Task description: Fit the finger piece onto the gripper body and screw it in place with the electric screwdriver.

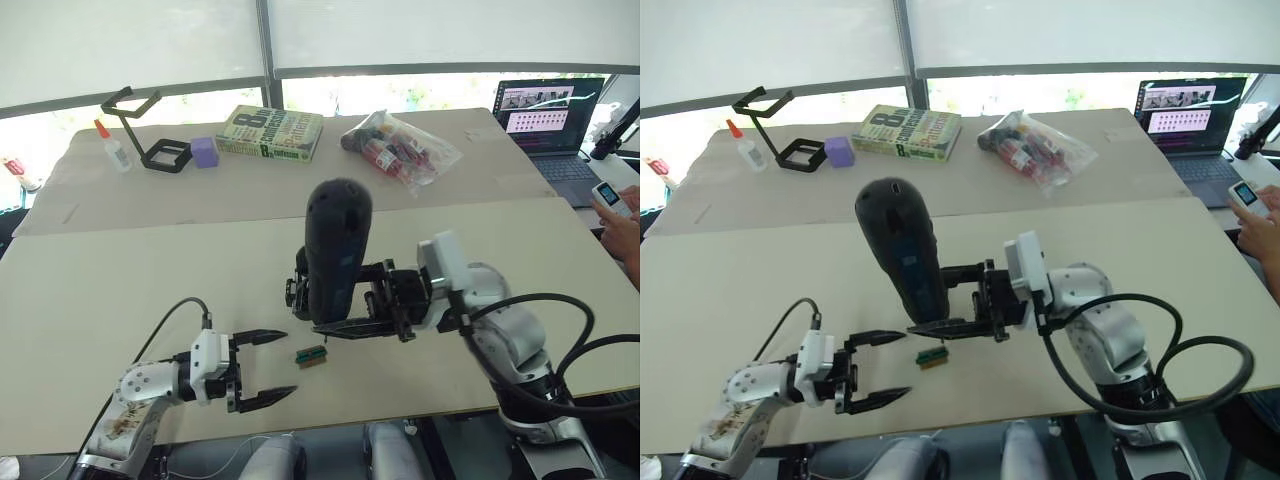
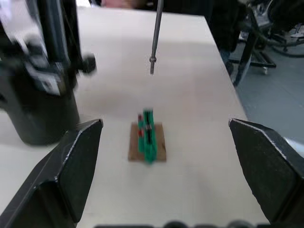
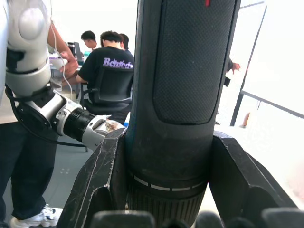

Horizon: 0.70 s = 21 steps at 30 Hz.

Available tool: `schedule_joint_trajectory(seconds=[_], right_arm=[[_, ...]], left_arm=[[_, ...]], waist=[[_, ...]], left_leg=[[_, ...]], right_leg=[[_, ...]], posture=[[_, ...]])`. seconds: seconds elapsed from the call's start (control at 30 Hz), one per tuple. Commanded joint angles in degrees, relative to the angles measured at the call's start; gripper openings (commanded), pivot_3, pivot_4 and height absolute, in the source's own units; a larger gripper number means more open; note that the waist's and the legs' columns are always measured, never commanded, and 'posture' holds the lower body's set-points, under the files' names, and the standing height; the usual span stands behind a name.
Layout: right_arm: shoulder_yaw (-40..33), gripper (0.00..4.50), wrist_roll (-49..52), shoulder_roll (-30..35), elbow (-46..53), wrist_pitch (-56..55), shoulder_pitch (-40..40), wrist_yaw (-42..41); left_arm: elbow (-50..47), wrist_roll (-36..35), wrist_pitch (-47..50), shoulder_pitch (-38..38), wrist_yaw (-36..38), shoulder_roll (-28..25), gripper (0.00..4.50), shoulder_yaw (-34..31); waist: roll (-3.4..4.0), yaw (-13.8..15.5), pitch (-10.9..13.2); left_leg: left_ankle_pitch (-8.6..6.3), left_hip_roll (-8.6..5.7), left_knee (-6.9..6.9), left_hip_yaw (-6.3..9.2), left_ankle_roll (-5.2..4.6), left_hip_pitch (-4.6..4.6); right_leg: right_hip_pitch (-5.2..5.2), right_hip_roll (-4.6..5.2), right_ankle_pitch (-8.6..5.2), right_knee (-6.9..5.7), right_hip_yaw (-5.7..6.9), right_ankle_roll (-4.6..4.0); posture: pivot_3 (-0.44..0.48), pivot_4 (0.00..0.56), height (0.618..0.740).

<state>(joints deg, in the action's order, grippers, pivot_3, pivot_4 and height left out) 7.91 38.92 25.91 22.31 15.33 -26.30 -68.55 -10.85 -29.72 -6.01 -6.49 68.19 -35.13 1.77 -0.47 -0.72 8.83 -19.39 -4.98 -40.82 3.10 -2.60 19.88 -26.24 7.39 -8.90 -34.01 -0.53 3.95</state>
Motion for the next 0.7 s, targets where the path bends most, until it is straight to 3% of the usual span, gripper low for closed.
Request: schedule_joint_trajectory(seconds=[0.03, 0.4, 0.53, 0.7], right_arm=[[-4.0, 1.98, 4.6, 1.4, 4.3, 1.9, -1.8, 1.4], [-13.6, 1.98, 14.1, 7.5, 5.6, 9.7, -8.3, 8.4], [-14.5, 1.98, 15.4, 7.3, 3.0, 11.6, -12.2, 10.8], [-12.9, 1.98, 14.7, 5.9, -0.9, 13.1, -16.4, 12.1]], left_arm=[[-5.2, -4.3, 3.2, -0.1, 0.2, -1.8, 4.50, -3.1], [-16.0, -15.1, 13.3, 4.1, -6.3, -2.1, 4.50, -8.9], [-14.3, -17.3, 16.2, 7.7, -10.5, -1.1, 4.50, -11.6], [-9.0, -14.4, 15.2, 9.7, -9.1, -1.5, 4.50, -14.0]], waist=[[-0.01, 0.0, 0.0], [-0.05, 0.0, 0.0], [-0.05, -0.1, 0.0], [-0.05, -0.1, 0.0]], left_leg=[[0.00, 0.00, 0.00, -0.01, 0.00, 0.00], [0.00, -0.01, 0.00, 0.00, -0.01, 0.02], [0.00, -0.01, 0.00, -0.01, 0.00, 0.02], [0.01, -0.02, 0.02, -0.03, 0.00, 0.03]], right_leg=[[0.00, 0.00, 0.00, -0.01, 0.00, 0.00], [0.00, 0.00, 0.00, 0.01, -0.01, 0.00], [-0.02, 0.00, 0.00, 0.00, -0.01, 0.00], [-0.02, -0.01, 0.00, 0.02, -0.01, 0.00]], posture=[[0.000, 0.150, 0.740], [0.000, 0.150, 0.740], [0.000, 0.150, 0.740], [0.000, 0.150, 0.740]])
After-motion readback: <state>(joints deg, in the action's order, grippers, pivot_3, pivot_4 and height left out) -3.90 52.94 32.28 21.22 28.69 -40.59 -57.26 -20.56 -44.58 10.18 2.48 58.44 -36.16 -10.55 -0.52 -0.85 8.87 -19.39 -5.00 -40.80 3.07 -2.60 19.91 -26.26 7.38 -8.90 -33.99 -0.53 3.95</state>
